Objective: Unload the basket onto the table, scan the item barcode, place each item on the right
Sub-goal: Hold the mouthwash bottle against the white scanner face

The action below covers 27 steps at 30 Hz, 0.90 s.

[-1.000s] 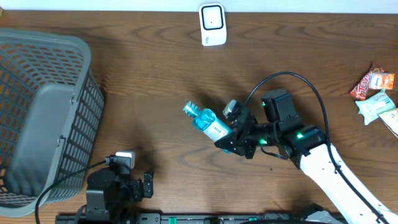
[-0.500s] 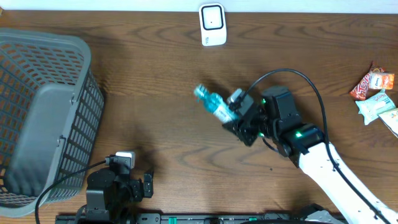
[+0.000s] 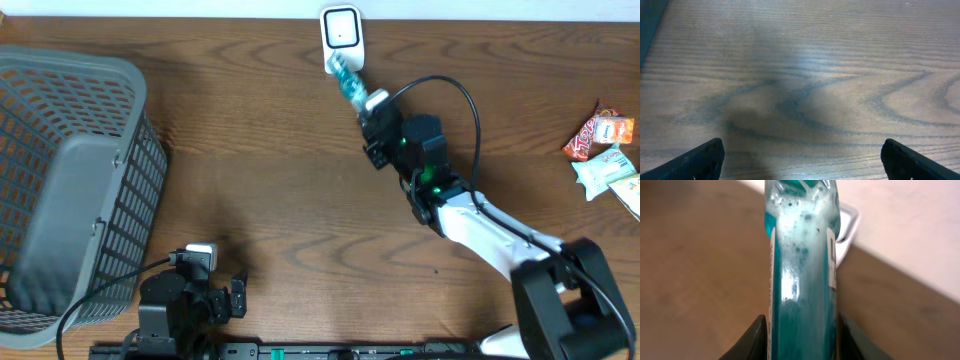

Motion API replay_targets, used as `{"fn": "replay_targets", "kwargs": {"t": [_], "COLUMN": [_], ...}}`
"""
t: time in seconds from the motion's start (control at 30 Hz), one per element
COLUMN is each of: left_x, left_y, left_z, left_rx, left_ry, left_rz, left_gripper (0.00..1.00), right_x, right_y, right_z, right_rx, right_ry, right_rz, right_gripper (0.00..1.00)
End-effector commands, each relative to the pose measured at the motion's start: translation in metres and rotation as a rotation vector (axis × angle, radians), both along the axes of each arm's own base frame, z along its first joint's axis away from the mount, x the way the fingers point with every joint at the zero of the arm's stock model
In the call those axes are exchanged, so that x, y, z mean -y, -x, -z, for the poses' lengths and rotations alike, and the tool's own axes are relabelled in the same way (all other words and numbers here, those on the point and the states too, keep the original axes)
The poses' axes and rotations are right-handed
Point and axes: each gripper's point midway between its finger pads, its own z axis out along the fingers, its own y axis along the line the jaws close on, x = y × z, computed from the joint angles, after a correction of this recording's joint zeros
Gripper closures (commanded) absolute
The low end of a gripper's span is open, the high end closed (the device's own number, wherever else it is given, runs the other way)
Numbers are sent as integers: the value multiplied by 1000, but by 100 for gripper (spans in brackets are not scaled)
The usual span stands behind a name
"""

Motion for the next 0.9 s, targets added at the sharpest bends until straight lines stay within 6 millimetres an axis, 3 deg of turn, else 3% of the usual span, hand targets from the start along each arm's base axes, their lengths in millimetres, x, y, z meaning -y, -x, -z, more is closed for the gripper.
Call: {"fn": "replay_targets", "kwargs": {"t": [0.0, 0.17, 0.33, 0.53, 0.7, 0.87], "left_x": [1, 1, 1, 1, 1, 1], "left_y": [1, 1, 1, 1, 1, 1], "left_z": [2, 2, 2, 2, 2, 2], "left_rx": [-7, -7, -7, -7, -7, -7], "left_ry": [3, 3, 3, 3, 3, 3], "left_rz": [1, 1, 1, 1, 1, 1], "left_gripper": [0, 0, 0, 0, 0, 0], "right_x": [9, -3, -7, -13, -6, -1], "right_y": [-24, -61, -116, -165, -197, -211], "right_z": [-21, -18, -22, -7, 4, 10], "right_rx": [115, 172, 240, 267, 300, 314], "right_ry": [51, 180, 287, 428, 547, 626], "right_rz": [73, 53, 119, 153, 243, 291], "right_gripper": [99, 99, 99, 99, 99, 99]}}
